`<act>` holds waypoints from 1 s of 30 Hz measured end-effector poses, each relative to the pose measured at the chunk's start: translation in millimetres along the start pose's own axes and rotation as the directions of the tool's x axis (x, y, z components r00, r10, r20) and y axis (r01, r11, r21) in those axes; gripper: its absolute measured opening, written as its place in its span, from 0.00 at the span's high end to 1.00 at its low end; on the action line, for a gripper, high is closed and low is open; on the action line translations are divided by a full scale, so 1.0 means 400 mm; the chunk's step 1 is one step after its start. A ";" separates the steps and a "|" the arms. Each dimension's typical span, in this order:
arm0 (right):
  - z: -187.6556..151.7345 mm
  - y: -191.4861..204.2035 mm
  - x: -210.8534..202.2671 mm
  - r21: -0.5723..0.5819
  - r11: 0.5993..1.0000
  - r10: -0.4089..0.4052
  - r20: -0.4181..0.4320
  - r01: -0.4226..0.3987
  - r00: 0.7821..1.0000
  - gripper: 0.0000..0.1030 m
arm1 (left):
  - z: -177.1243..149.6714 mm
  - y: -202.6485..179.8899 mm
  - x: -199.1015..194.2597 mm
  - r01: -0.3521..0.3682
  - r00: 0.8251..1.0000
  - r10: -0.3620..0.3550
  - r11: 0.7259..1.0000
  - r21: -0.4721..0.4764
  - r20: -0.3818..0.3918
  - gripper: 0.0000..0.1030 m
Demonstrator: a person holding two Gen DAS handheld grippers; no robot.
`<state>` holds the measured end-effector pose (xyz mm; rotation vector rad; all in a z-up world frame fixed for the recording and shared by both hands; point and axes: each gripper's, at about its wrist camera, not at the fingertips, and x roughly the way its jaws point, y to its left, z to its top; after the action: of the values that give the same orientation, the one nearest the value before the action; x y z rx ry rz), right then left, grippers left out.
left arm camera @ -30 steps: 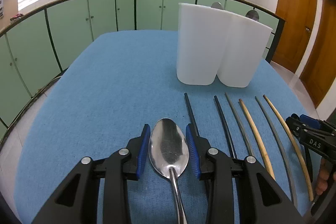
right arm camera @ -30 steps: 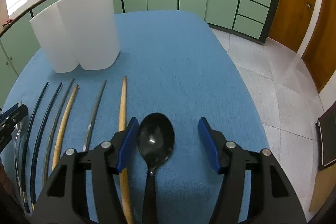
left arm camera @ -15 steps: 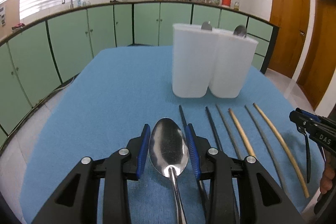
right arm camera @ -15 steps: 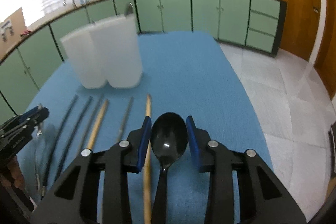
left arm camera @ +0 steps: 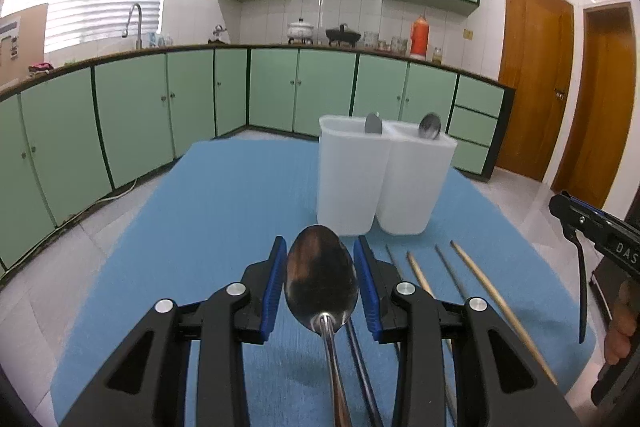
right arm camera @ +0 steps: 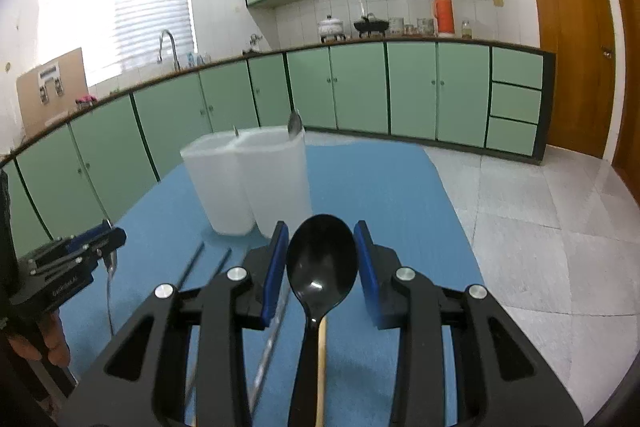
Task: Organize utensils
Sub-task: 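Lift both spoons and release them into the white caddy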
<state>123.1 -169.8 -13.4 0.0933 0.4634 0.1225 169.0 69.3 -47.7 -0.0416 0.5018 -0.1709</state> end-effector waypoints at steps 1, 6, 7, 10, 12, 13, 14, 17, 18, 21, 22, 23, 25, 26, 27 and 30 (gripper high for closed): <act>0.008 0.002 -0.003 0.002 1.000 0.002 0.014 -0.003 1.000 0.68 | 0.006 0.001 -0.004 0.002 1.000 -0.002 1.000 -0.002 0.009 0.67; 0.043 0.010 -0.007 -0.007 1.000 0.008 0.080 -0.008 0.997 0.68 | 0.041 0.005 -0.019 0.005 0.998 -0.004 1.000 -0.013 0.061 0.67; 0.049 0.015 -0.004 -0.010 1.000 0.011 0.094 -0.010 0.996 0.68 | 0.050 0.007 -0.021 0.005 0.997 -0.004 1.000 -0.013 0.073 0.67; 0.082 0.025 0.006 -0.015 1.000 0.027 0.134 -0.025 0.991 0.68 | 0.081 0.009 -0.026 0.004 0.994 -0.002 1.000 -0.016 0.112 0.67; 0.106 0.030 0.016 -0.018 0.999 0.030 0.164 -0.027 0.986 0.68 | 0.105 0.008 -0.028 0.004 0.990 -0.002 1.000 -0.016 0.143 0.67; 0.120 0.034 0.024 -0.019 0.999 0.033 0.178 -0.030 0.983 0.68 | 0.117 0.006 -0.028 0.005 0.988 -0.002 1.000 -0.016 0.157 0.67; 0.137 0.038 0.031 -0.023 0.999 0.036 0.196 -0.032 0.980 0.68 | 0.135 0.005 -0.027 0.006 0.984 -0.004 1.000 -0.016 0.177 0.67; 0.180 0.051 0.058 -0.041 0.999 0.034 0.240 -0.025 0.970 0.68 | 0.175 0.003 -0.023 0.009 0.976 -0.006 1.000 -0.014 0.218 0.67; 0.190 0.055 0.066 -0.043 0.999 0.034 0.248 -0.024 0.968 0.68 | 0.196 0.002 -0.019 0.014 0.971 -0.010 1.000 -0.015 0.239 0.67; 0.235 0.055 0.099 -0.035 0.999 0.048 0.271 -0.040 0.961 0.68 | 0.245 -0.002 -0.011 0.018 0.959 -0.013 1.000 -0.015 0.283 0.67; 0.249 0.055 0.108 -0.033 0.999 0.050 0.280 -0.043 0.959 0.68 | 0.264 -0.004 -0.009 0.018 0.954 -0.014 1.000 -0.013 0.300 0.67; 0.267 0.055 0.122 -0.029 0.999 0.051 0.291 -0.045 0.955 0.68 | 0.285 -0.006 -0.007 0.020 0.948 -0.015 1.000 -0.012 0.319 0.67; 0.292 0.055 0.141 -0.024 0.999 0.054 0.309 -0.049 0.949 0.68 | 0.321 -0.011 -0.002 0.020 0.935 -0.016 1.000 -0.009 0.354 0.67; 0.306 0.054 0.154 -0.021 0.999 0.050 0.321 -0.046 0.946 0.68 | 0.343 -0.014 0.003 0.020 0.926 -0.016 1.000 -0.006 0.377 0.67; 0.315 0.054 0.164 -0.018 0.999 0.048 0.329 -0.045 0.943 0.68 | 0.357 -0.017 0.007 0.020 0.922 -0.017 1.000 -0.004 0.388 0.67; 0.342 0.048 0.210 0.002 0.999 0.042 0.340 -0.046 0.939 0.68 | 0.398 -0.025 0.039 0.024 0.908 -0.021 1.000 -0.002 0.419 0.67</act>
<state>257.4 -147.7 73.9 0.1319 0.1159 0.1451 257.8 56.6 85.3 -0.0894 0.0705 -0.1771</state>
